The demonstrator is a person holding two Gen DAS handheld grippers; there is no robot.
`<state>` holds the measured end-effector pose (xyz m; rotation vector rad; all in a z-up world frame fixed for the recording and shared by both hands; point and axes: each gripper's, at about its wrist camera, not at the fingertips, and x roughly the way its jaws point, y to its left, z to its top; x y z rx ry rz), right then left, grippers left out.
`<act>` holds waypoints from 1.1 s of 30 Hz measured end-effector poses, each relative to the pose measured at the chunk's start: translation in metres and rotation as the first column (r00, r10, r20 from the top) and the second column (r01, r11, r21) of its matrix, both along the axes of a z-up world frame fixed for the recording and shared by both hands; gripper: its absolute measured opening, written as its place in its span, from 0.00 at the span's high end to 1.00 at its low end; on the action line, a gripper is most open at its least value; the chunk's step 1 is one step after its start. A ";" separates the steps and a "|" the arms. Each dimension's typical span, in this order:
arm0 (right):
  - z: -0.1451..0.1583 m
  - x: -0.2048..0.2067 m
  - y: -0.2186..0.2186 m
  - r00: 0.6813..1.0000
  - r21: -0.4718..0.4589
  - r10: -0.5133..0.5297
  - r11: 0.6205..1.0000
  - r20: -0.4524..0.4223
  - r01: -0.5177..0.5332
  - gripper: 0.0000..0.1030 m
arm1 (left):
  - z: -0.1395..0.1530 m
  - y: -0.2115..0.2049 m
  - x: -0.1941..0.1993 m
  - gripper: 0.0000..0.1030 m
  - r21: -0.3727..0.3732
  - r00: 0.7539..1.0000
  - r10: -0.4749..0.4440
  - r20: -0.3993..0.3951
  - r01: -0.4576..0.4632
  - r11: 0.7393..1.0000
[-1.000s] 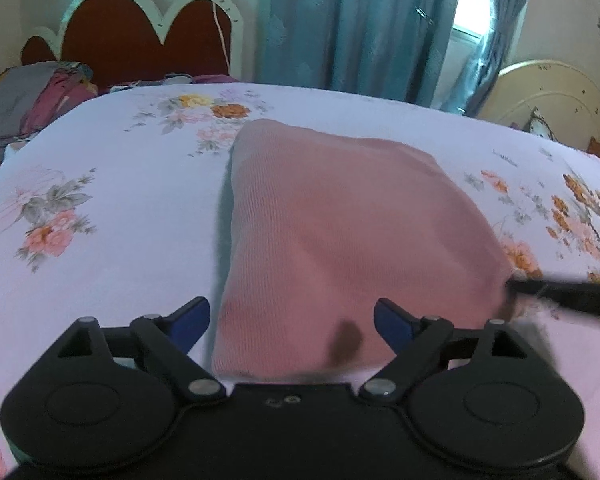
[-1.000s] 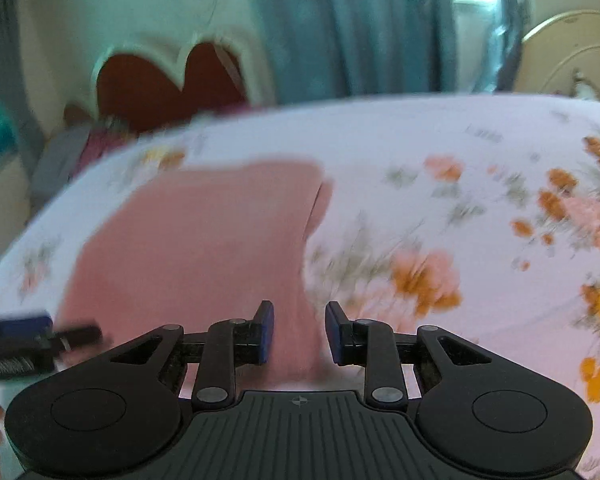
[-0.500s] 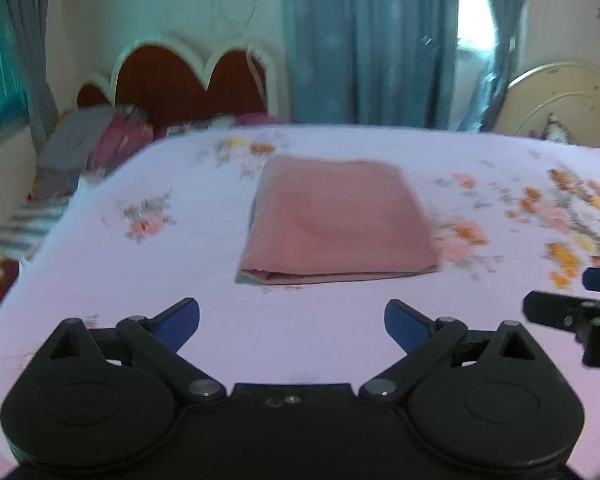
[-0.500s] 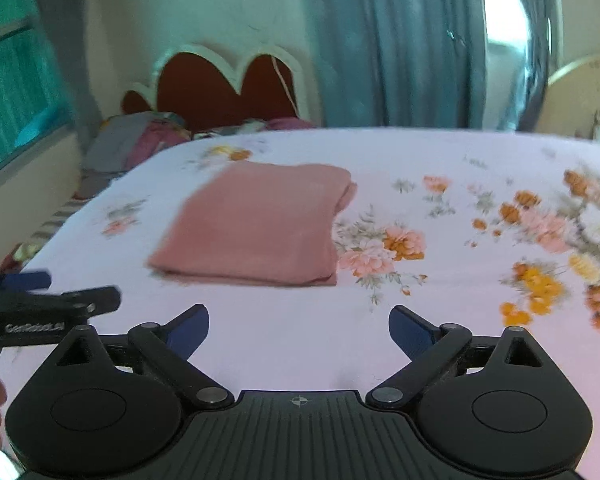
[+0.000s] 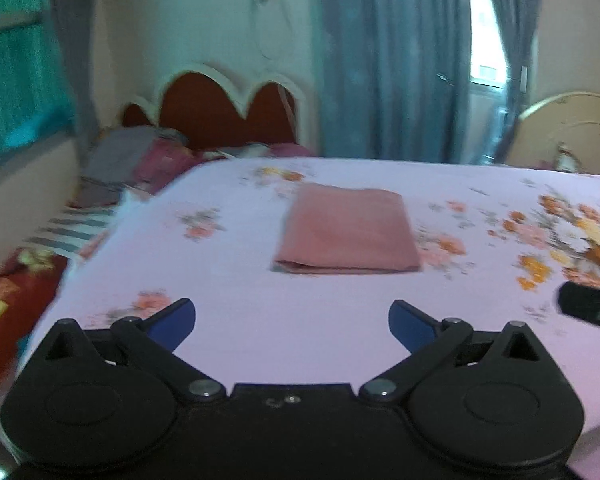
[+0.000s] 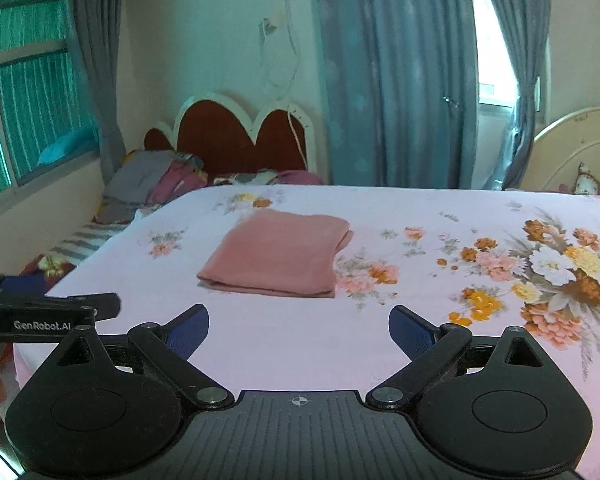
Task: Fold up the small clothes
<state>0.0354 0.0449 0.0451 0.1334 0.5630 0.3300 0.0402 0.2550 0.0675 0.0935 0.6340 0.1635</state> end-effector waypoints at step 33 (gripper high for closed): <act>0.011 0.000 -0.006 0.997 0.002 -0.045 0.999 0.064 0.045 0.07 | 0.019 0.008 -0.011 0.00 -0.079 0.999 0.052 0.005 -0.051 0.996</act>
